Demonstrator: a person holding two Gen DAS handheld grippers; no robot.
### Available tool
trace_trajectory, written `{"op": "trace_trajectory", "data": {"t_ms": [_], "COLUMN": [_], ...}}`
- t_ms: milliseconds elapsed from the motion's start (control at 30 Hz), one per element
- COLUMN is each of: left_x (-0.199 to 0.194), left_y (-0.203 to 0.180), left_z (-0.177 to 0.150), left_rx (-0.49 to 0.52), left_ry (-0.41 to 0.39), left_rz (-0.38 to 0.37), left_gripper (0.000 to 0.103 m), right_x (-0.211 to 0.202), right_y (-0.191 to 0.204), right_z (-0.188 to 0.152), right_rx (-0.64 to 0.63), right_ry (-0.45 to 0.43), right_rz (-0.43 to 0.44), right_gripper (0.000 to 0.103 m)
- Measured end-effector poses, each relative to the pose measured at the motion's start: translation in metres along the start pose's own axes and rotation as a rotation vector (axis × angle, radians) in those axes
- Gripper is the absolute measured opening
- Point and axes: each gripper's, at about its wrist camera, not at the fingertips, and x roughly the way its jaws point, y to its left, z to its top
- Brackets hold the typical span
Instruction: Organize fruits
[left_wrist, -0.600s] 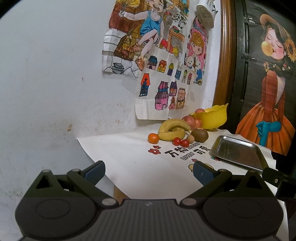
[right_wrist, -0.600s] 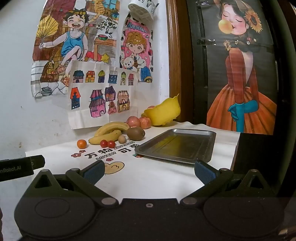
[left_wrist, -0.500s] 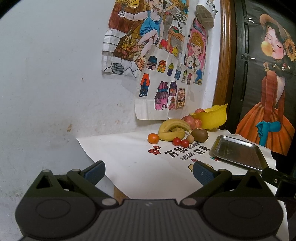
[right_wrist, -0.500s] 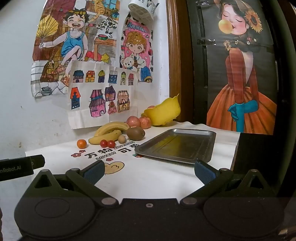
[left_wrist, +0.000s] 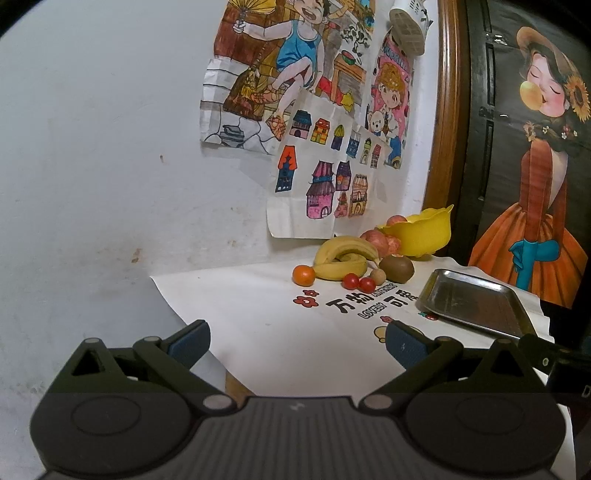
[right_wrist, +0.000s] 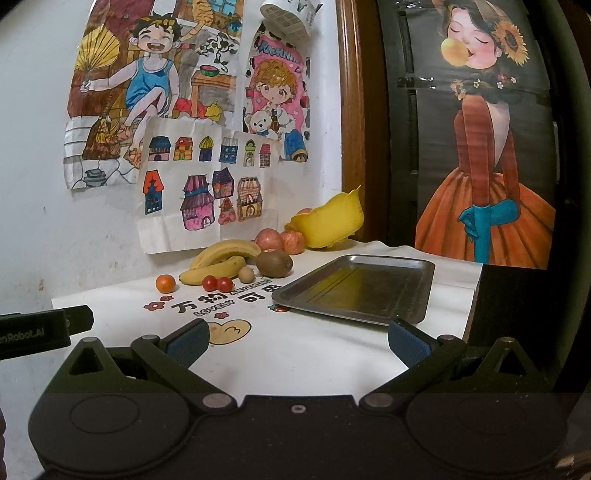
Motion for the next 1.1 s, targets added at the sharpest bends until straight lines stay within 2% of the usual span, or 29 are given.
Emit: {"op": "trace_trajectory", "data": {"t_ms": [1000,1100], "left_x": [0.003,0.008], "left_y": [-0.006,-0.005], "left_z": [-0.005,-0.003], "left_rx": [0.005,0.022], "left_ry": [0.007,0.022], "left_rz": [0.002,0.003], "left_gripper": [0.103,0.103], "right_x": [0.004,0.008], "right_y": [0.008,0.011], "right_z": [-0.003,-0.003], "right_rx": [-0.008,-0.034], "right_ry": [0.012,0.025], "right_rz": [0.002,0.032], "right_gripper": [0.102,0.102]}}
